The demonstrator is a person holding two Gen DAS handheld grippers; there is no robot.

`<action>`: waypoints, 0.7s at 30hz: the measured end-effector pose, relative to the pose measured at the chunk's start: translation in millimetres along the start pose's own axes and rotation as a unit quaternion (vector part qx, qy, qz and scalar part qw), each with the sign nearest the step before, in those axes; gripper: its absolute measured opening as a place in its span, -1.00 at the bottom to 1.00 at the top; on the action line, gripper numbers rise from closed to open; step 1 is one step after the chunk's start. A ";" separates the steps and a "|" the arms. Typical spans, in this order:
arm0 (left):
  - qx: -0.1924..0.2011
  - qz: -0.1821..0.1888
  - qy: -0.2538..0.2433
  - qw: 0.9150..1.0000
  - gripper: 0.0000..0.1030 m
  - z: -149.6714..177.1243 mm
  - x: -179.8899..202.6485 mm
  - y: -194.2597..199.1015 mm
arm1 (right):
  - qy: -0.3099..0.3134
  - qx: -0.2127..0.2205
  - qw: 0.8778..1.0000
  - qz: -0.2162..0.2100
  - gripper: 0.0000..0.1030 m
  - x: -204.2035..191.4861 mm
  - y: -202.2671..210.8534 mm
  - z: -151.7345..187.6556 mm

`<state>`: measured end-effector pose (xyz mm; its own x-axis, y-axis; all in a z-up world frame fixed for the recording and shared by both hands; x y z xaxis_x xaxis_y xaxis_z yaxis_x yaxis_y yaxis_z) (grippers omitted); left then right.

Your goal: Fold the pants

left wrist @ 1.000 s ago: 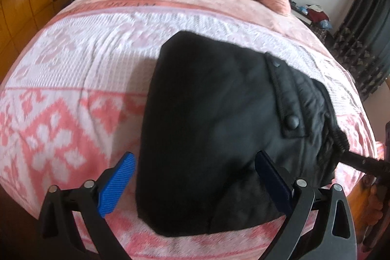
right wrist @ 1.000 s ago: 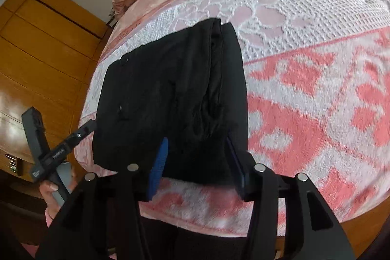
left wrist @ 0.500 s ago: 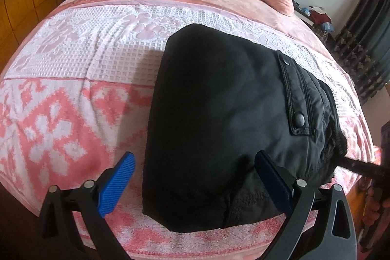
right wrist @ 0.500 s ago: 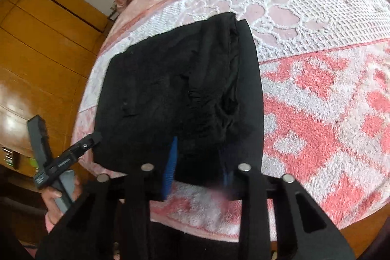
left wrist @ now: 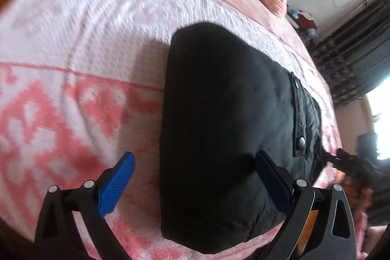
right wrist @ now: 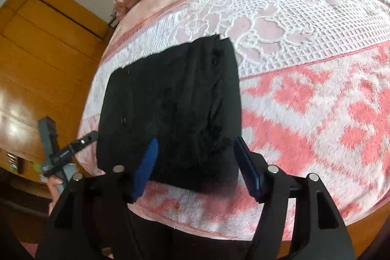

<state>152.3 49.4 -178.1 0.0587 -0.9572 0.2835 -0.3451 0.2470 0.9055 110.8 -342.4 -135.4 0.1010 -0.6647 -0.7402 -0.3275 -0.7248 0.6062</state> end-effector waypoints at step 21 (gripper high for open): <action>-0.120 0.203 0.034 0.971 0.92 -13.0 8.7 -75.3 | -0.129 -0.080 0.967 -0.205 0.60 88.3 -43.0 -9.7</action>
<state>191.0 24.4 -239.7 0.0272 -0.7633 0.6455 -0.1248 0.6381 0.7598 142.9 -371.7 -224.1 -0.0532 -0.2625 -0.9635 -0.1582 -0.9504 0.2677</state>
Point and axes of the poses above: each gripper's, at about its wrist camera, not at the fingertips, and y roughly against the way its jaws point, x to its right, z to its underside, the point moved 3 cm from there along -y, roughly the way its jaws point, and after that the axes turned 12 degrees about -z, right-handed, at the moved point
